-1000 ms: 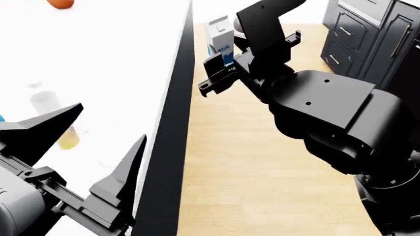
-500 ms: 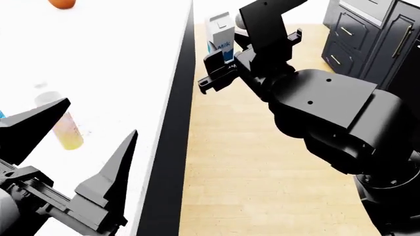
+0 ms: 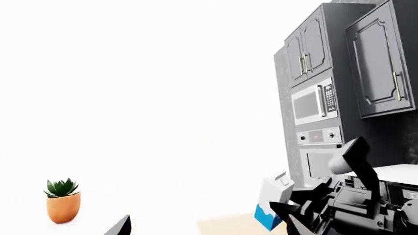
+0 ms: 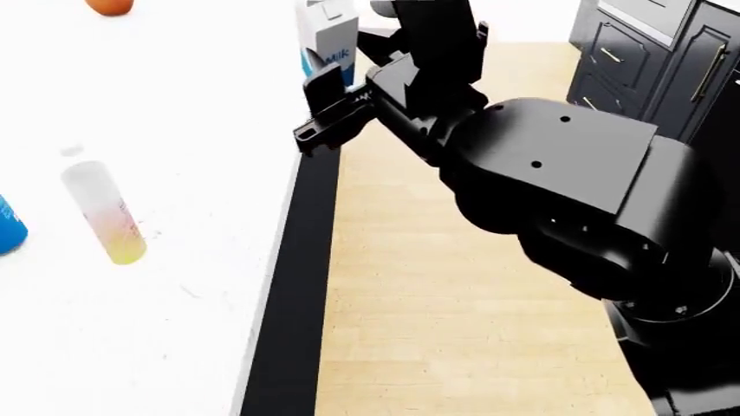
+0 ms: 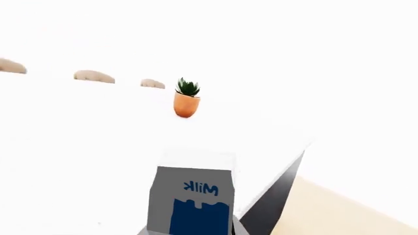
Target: Move the drinks to the dining counter.
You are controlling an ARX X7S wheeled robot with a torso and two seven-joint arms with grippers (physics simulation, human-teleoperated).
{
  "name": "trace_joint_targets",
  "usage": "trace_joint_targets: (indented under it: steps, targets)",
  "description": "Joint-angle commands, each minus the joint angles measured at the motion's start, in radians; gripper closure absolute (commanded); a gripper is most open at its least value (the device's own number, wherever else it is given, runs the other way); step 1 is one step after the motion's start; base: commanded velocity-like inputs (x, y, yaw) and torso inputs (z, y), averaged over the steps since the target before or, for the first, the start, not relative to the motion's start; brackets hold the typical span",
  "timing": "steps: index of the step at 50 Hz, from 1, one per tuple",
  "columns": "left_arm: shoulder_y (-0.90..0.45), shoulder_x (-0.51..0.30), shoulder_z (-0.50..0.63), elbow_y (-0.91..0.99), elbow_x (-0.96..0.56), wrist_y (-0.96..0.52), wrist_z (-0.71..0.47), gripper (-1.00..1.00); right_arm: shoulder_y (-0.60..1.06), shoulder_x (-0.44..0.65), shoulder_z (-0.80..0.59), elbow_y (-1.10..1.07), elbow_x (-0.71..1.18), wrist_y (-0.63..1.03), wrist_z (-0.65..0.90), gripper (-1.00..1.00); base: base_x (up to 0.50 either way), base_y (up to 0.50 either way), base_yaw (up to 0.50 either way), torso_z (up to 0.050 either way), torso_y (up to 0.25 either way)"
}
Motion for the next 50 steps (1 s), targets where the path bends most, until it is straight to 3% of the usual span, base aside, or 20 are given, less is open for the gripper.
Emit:
trace_joint_targets:
  steps: [1,10,50]
  targets:
    - [0.006,-0.111,-0.197,-0.031,-0.213,0.03,-0.13,-1.0,0.059,-0.04,0.05,-0.075,0.027,0.03,0.014,1.0,0.0,0.0,0.0,0.0,0.0]
    - [0.017,-0.104,-0.225,-0.033,-0.235,0.021,-0.145,-1.0,0.096,-0.066,0.068,-0.134,0.114,0.08,0.043,1.0,0.0,0.0,0.0,0.0,0.001]
    - [0.075,-0.062,-0.302,-0.047,-0.266,-0.025,-0.158,-1.0,0.098,-0.2,-0.108,0.152,-0.031,-0.06,-0.18,1.0,0.0,0.0,0.0,0.001,0.001]
